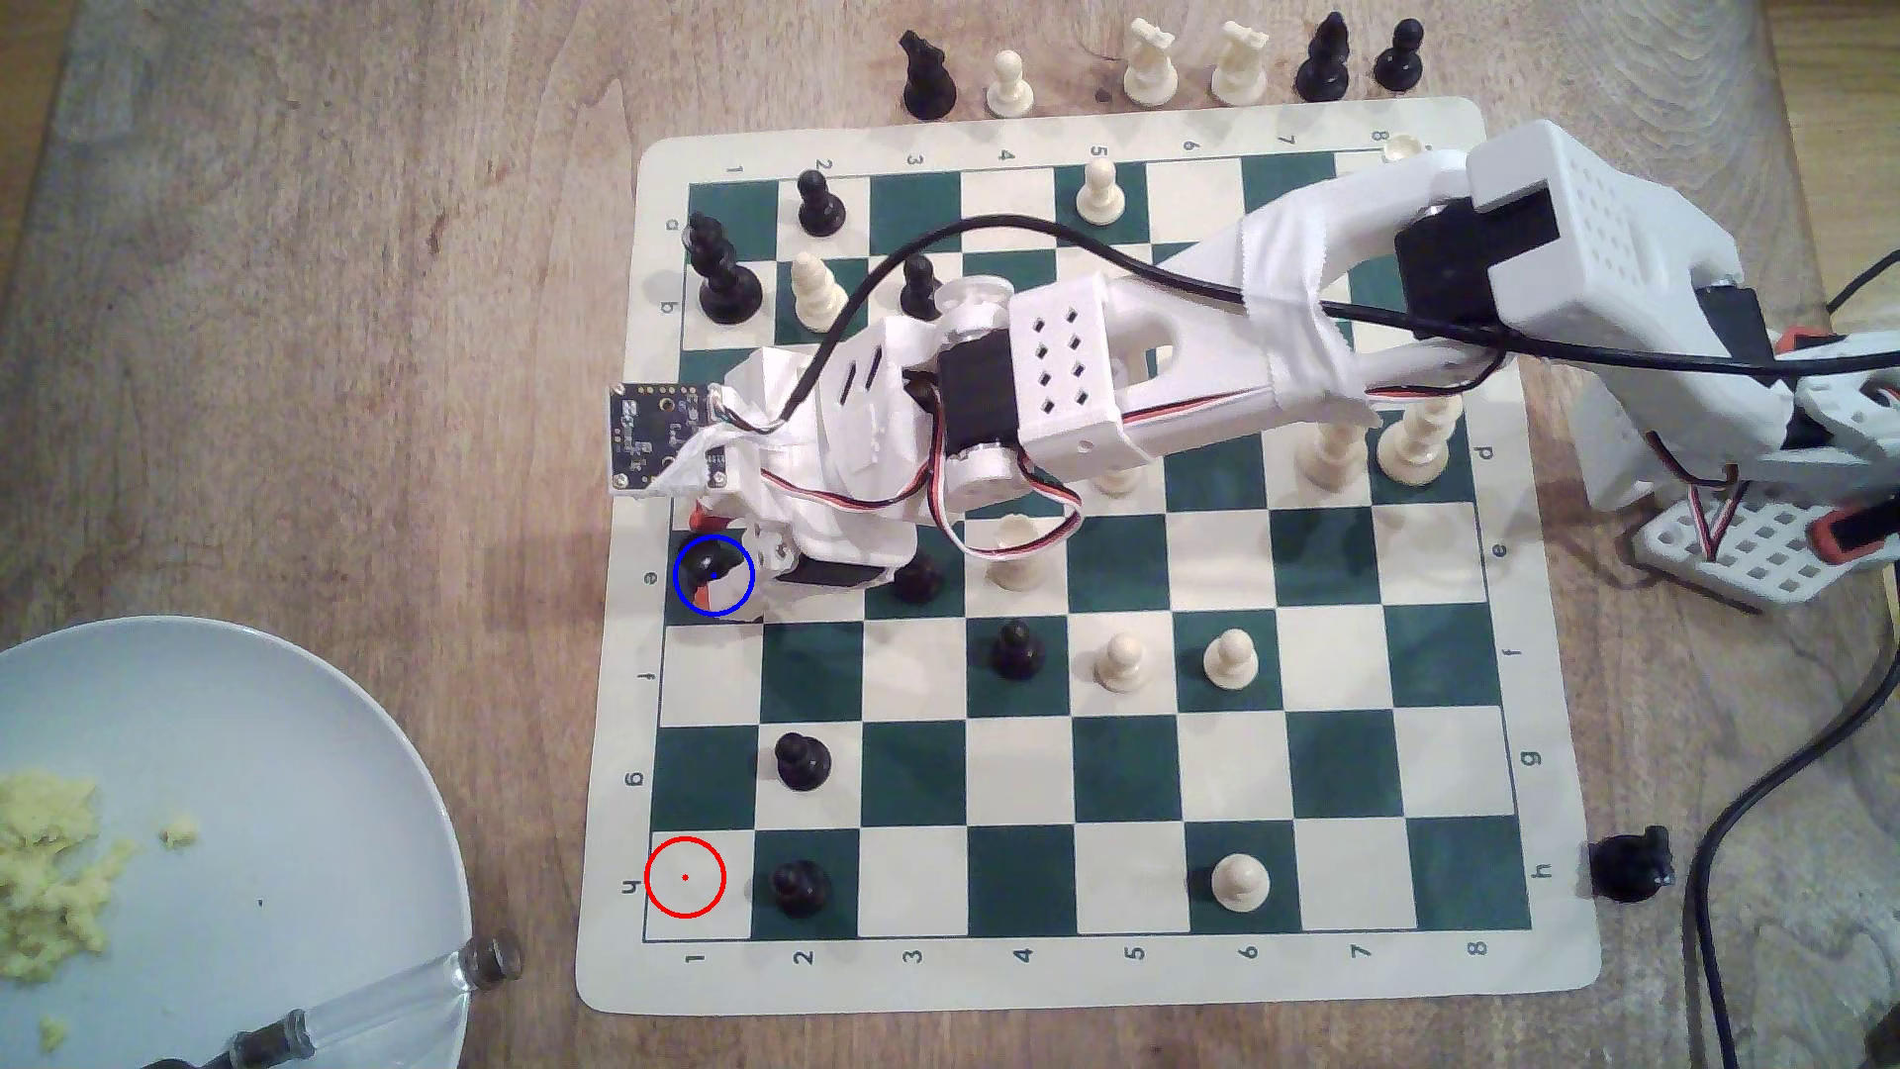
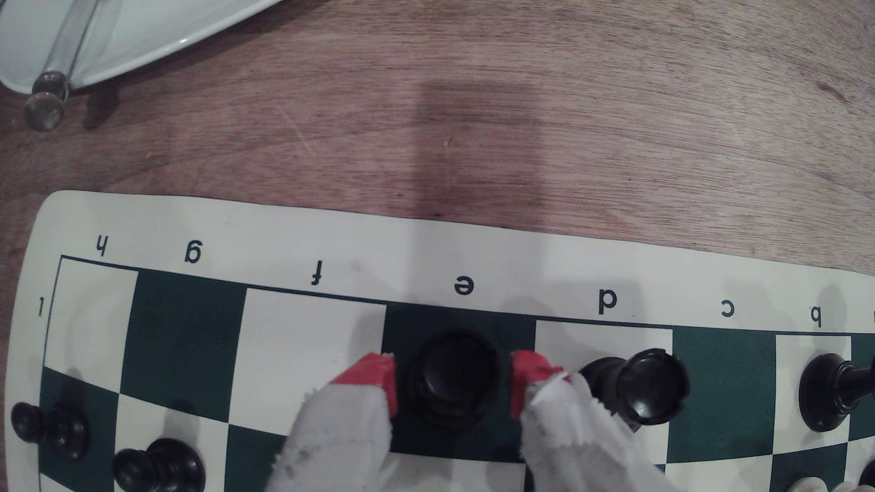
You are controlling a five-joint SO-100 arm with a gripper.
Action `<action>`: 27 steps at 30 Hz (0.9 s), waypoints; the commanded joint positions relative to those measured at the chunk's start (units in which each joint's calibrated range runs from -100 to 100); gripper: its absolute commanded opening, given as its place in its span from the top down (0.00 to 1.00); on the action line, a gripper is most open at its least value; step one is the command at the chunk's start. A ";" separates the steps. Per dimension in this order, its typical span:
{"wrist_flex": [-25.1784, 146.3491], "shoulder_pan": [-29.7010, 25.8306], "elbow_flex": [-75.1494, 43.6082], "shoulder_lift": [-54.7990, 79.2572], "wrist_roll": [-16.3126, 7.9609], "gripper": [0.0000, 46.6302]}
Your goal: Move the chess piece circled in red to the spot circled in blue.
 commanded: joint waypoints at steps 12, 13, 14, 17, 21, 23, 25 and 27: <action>1.89 -0.33 -0.81 -9.37 -0.24 0.71; 1.97 -0.41 -0.81 -9.80 -0.29 0.71; 2.05 -0.49 -0.81 -10.05 -0.29 0.71; 2.46 -0.80 -0.90 -10.90 -0.29 0.71; 3.03 -0.88 -0.90 -11.67 -0.29 0.71; 3.69 -1.04 -0.81 -12.26 -0.29 0.71; 4.84 -1.27 -0.81 -13.62 -0.29 0.71; 5.74 -1.59 -0.81 -14.72 -0.29 0.71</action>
